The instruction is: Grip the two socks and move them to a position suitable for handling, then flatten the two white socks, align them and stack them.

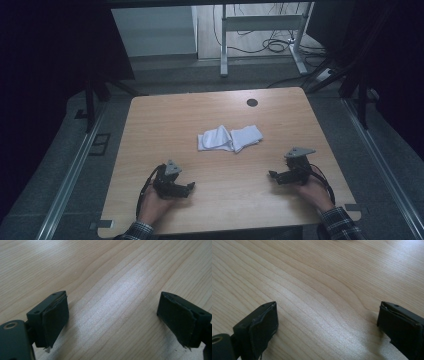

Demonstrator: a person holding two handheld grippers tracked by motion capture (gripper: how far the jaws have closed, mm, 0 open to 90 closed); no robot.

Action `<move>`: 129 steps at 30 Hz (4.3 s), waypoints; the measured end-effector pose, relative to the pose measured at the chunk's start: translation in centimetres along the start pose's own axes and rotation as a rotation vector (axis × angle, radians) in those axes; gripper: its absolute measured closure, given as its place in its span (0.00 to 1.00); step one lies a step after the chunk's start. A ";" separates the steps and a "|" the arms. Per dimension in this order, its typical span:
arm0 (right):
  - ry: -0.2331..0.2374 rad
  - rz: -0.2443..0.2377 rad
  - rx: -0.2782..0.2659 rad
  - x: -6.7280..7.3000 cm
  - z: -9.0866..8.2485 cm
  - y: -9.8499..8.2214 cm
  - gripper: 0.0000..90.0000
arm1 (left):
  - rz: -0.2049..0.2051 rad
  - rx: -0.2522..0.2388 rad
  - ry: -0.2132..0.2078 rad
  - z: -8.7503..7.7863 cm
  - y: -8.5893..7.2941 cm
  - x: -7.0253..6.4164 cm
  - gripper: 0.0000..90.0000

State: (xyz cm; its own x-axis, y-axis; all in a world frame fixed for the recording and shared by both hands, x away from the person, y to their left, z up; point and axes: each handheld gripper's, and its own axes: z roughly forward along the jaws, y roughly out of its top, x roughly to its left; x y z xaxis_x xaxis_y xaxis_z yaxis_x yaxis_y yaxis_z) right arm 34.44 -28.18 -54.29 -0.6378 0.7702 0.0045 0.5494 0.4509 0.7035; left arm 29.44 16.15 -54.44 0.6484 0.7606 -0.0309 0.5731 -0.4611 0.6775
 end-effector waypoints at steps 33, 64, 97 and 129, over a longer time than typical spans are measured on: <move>0.009 -0.005 0.057 0.3 -0.2 0.7 0.12 | -0.001 0.002 0.000 0.1 0.1 0.0 0.11; 0.045 0.064 0.039 -0.8 -0.4 5.0 0.31 | -0.012 0.000 0.010 0.1 0.1 -0.1 0.11; 0.030 0.123 0.027 -3.1 3.2 11.9 0.68 | -0.014 -0.003 0.010 0.2 0.1 -0.1 0.11; -0.004 0.126 0.107 -2.6 8.2 12.2 0.85 | -0.015 -0.003 0.011 0.2 0.1 -0.1 0.11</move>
State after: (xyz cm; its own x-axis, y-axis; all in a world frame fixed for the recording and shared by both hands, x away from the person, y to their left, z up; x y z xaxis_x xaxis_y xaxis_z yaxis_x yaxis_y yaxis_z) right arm 47.27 -20.96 -51.58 -0.5584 0.8252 0.0846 0.6793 0.3963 0.6177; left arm 29.51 15.91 -54.47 0.6346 0.7721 -0.0332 0.5811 -0.4485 0.6791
